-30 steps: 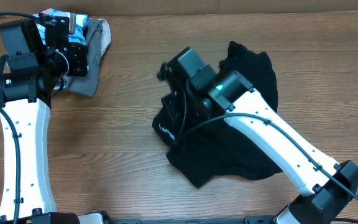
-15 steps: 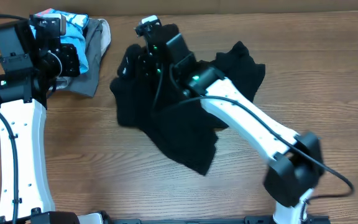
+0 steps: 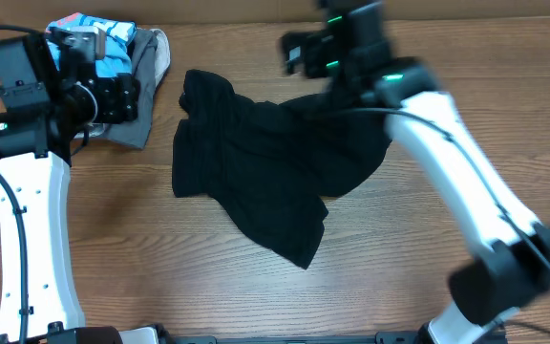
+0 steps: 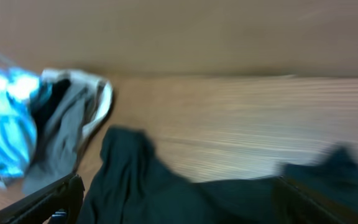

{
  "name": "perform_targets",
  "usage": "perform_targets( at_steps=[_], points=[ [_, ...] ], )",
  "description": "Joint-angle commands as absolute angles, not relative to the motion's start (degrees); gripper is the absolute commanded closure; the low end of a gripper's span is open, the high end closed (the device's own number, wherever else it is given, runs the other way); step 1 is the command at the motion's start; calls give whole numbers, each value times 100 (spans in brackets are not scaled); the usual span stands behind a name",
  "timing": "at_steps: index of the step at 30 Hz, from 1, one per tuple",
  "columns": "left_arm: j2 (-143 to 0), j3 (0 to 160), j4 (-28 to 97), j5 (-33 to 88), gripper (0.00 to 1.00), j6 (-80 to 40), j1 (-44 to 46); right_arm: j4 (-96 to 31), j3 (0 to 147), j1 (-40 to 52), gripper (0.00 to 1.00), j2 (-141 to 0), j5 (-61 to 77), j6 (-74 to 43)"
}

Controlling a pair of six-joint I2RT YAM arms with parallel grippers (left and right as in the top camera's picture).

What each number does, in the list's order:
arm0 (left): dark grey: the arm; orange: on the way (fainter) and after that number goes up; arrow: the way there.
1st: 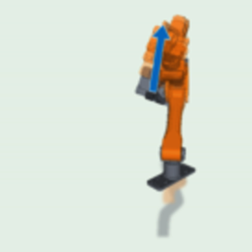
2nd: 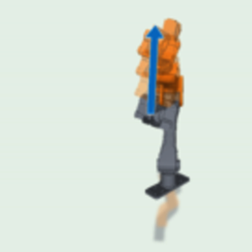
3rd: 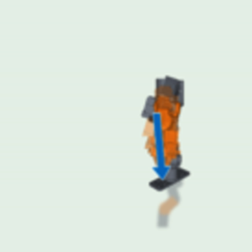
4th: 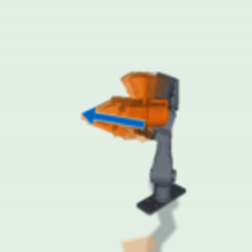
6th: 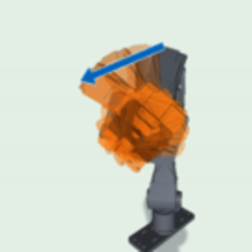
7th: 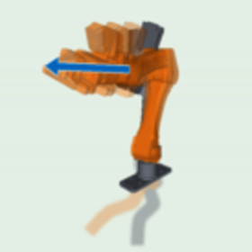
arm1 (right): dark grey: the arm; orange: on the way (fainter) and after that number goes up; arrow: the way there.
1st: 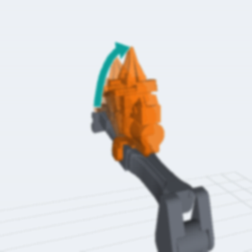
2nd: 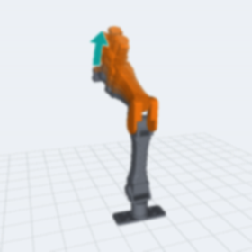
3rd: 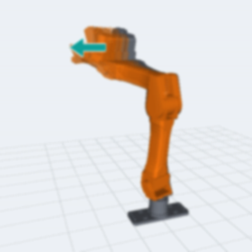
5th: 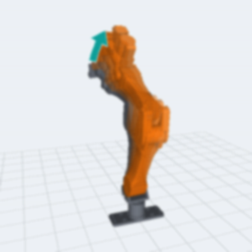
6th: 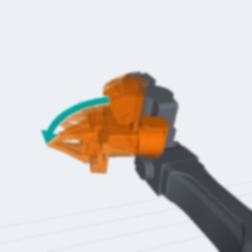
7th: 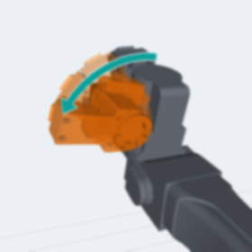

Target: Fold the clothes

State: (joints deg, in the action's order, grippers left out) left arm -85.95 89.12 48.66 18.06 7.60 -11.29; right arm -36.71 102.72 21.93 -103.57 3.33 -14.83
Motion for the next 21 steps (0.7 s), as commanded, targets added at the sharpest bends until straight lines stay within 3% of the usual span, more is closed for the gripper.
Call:
perform_targets(
  at_steps=[1, 13, 21],
  points=[
    [-8608, 9179, 5159, 2231, 20, 1096, -576, -4160, 10562, 1586, 0, -9336, 1120, -1507],
    [-8619, 9166, 6307, 1260, 13, 810, 2049, -5369, 10313, 377, 0, -9247, 1181, -2233],
    [-8947, 8858, 6823, 1243, 10, 709, 3109, -5826, 10307, -854, 0, -9251, 1164, -2091]
  ],
)
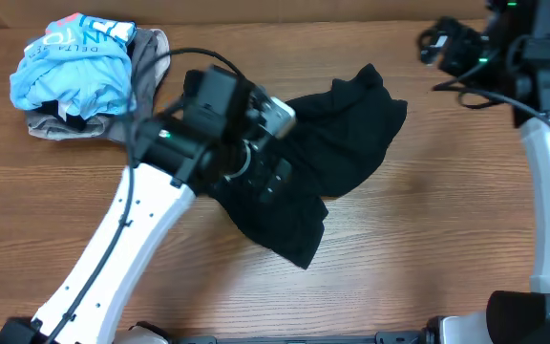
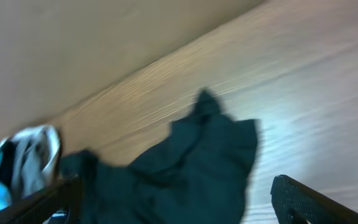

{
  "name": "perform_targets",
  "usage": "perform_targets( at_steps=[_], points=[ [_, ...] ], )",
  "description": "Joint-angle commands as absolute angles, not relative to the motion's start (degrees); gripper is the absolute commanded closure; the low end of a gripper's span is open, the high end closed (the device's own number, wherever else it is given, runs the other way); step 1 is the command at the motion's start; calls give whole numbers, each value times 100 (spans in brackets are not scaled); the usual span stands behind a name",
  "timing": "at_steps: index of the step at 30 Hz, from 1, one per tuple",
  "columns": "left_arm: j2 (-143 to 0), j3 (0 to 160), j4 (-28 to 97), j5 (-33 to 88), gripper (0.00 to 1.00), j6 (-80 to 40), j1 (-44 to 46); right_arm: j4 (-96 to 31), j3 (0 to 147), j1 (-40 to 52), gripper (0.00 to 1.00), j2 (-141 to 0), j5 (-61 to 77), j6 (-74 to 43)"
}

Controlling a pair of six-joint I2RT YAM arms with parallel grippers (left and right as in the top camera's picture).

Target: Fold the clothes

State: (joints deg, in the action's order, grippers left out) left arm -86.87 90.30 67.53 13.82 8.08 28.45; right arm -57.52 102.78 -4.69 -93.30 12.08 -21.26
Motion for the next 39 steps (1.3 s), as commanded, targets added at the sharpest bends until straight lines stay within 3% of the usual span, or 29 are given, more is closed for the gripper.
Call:
perform_targets(
  at_steps=[1, 13, 22, 31, 39],
  points=[
    [-9052, 8779, 6840, 1245, 9, 733, 3208, -5867, 10307, -972, 0, -9251, 1164, -2058],
    [-10547, 8418, 6827, 1356, 14, 733, 3964, -6239, 10298, -1546, 0, -9397, 1162, -1796],
    [-11459, 8409, 6884, 902, 24, 556, 4751, -6313, 10291, -1544, 0, -9806, 1164, -1798],
    [-11614, 8326, 7085, 622, 34, 646, 5183, -6355, 10280, -1546, 1, -10038, 1164, -1798],
    [-11616, 7561, 6307, 735, 39, 786, 5214, -6355, 10280, -1546, 1, -10044, 1162, -1776]
  ],
)
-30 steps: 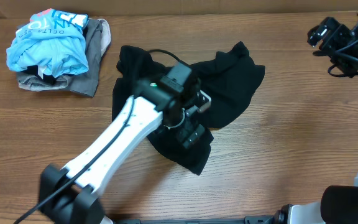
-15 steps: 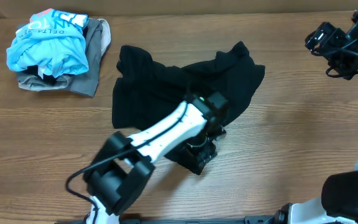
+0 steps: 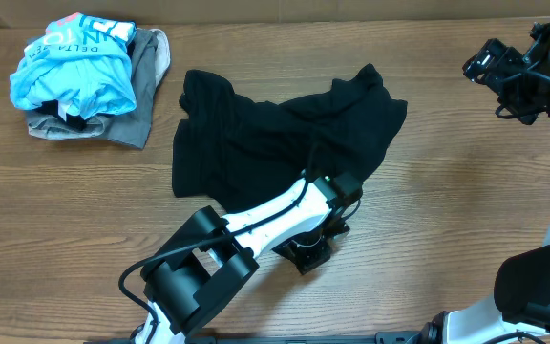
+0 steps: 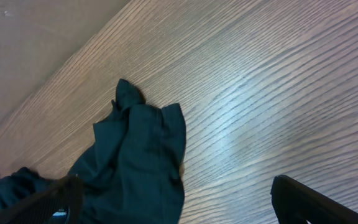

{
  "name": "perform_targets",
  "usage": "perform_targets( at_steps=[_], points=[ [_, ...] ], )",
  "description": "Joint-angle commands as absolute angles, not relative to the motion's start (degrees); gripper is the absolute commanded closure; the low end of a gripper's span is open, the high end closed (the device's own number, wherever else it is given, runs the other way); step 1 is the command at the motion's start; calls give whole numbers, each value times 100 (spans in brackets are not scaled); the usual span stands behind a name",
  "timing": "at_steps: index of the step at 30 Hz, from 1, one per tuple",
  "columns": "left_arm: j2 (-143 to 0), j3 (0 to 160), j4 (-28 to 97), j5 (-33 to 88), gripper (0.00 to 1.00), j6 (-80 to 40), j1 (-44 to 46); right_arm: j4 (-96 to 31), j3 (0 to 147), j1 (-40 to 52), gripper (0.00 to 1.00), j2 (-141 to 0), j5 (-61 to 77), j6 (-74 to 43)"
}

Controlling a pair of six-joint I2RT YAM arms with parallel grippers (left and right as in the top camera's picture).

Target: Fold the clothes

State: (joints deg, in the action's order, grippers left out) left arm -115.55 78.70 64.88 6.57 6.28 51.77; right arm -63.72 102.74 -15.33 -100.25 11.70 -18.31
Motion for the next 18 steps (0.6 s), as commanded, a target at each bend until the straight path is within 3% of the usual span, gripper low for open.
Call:
perform_targets(
  at_steps=[1, 8, 10, 18],
  points=[
    [-11616, 7476, 6204, 749, 41, 797, 5214, -6353, 10280, -1546, 1, -10044, 1162, -1776],
    [-11614, 7439, 5920, 760, 78, 1100, 5216, -6353, 10280, -1544, 1, -10044, 1162, -1776],
    [-11614, 7439, 5922, 757, 96, 1094, 5216, -6353, 10280, -1544, 2, -10044, 1162, -1778],
    [-11594, 8106, 6746, 749, 96, 895, 5004, -6337, 10280, -1527, 6, -10060, 1166, -1778]
  ],
)
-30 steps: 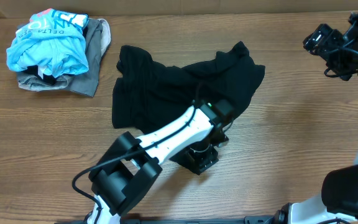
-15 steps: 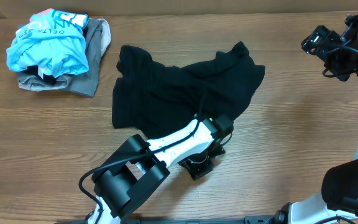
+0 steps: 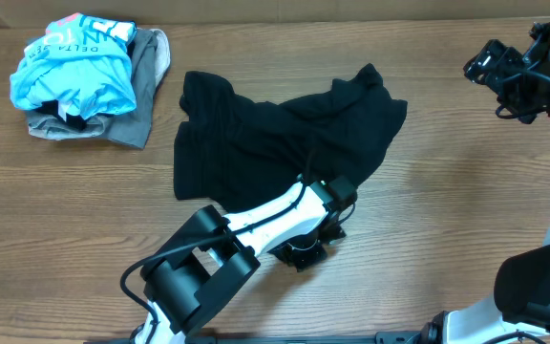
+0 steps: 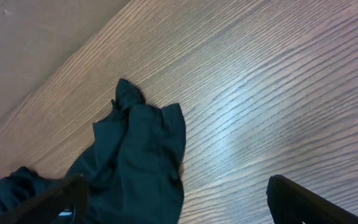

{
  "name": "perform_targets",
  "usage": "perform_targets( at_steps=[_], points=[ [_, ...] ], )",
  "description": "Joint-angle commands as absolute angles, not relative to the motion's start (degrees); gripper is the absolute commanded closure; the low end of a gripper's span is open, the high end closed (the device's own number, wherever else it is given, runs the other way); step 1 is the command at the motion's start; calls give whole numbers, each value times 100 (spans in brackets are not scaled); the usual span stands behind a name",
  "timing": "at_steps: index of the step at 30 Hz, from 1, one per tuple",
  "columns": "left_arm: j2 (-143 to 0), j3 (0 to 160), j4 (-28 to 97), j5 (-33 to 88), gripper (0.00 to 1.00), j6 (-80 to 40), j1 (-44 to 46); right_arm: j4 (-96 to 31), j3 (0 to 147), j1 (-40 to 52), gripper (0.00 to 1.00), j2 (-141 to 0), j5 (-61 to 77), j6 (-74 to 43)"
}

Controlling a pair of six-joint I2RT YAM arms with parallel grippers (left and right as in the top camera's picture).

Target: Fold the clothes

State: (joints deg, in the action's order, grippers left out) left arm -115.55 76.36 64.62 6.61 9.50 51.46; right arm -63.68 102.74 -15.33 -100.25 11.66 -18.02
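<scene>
A black garment point(image 3: 275, 143) lies crumpled and partly spread across the middle of the table; its upper right corner point(image 4: 145, 140) shows in the right wrist view. My left arm reaches in from the near edge, and the left gripper point(image 3: 304, 252) is down on the garment's lower tip. Whether its fingers hold the cloth is hidden from above. My right gripper point(image 3: 490, 65) hangs high at the far right, away from the garment. It is open point(image 4: 179, 208), with only table and cloth edge between the fingers.
A pile of clothes sits at the far left corner: a light blue shirt point(image 3: 73, 69) on top of a grey garment point(image 3: 146, 91). A brown wall runs along the table's far edge point(image 4: 36, 50). Bare wood point(image 3: 466, 220) lies right of the garment.
The left gripper has shifted very slightly at the garment's lower tip, and the tip looks a little drawn in. The right arm and the rest of the garment have not moved.
First my right gripper was over the garment's upper right part and the left arm stood by the pile. Then the right arm was off to the right, that corner lay spread out, and the left arm was over the garment. Later the left gripper was at the lower tip, where it stays.
</scene>
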Motion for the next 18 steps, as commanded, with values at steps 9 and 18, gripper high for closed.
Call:
perform_targets(
  at_steps=[9, 18],
  points=[
    [-11227, 10425, 8396, 685, 96, 873, 4248, -6222, 10280, -1157, 9, -10634, 1168, -1782],
    [-10916, 11784, 9271, 572, 96, 733, 3581, -5662, 10280, -537, 17, -11513, 1452, -1787]
  ],
)
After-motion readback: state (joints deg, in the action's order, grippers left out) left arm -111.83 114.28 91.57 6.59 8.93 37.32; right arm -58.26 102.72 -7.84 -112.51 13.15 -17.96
